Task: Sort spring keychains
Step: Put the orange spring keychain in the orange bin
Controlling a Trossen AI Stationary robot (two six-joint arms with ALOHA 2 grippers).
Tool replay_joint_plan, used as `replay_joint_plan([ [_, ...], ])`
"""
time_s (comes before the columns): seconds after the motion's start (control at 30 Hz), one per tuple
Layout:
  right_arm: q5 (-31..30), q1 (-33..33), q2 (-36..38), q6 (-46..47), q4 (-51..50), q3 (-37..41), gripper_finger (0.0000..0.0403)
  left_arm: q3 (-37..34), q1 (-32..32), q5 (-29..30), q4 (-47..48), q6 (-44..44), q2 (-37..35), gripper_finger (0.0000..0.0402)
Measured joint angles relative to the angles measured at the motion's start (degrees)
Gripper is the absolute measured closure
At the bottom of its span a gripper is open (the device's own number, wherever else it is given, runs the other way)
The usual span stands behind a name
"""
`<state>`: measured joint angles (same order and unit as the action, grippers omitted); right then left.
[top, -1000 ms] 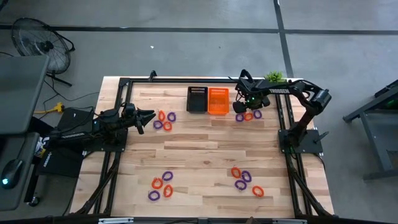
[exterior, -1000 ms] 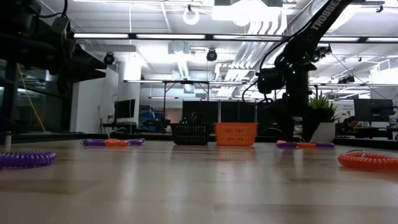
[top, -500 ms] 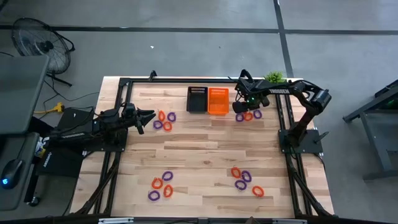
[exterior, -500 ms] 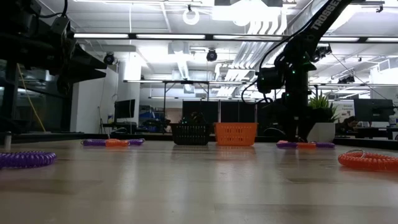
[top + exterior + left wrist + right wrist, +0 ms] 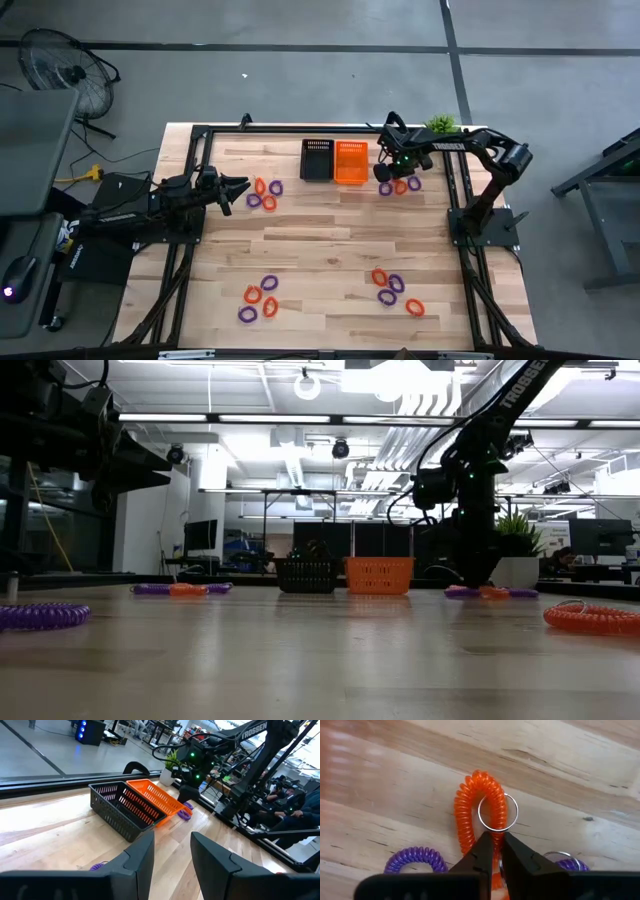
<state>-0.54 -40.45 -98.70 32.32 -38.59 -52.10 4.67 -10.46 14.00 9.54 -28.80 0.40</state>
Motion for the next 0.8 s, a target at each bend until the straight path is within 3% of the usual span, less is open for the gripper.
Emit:
replay_joint_plan([
  [0.8,2.37,0.0,-0.2,-4.71,-7.04,-10.27,0.0392,-0.01,-0.01,-0.01,0.0,0.0,0.0,0.0275],
])
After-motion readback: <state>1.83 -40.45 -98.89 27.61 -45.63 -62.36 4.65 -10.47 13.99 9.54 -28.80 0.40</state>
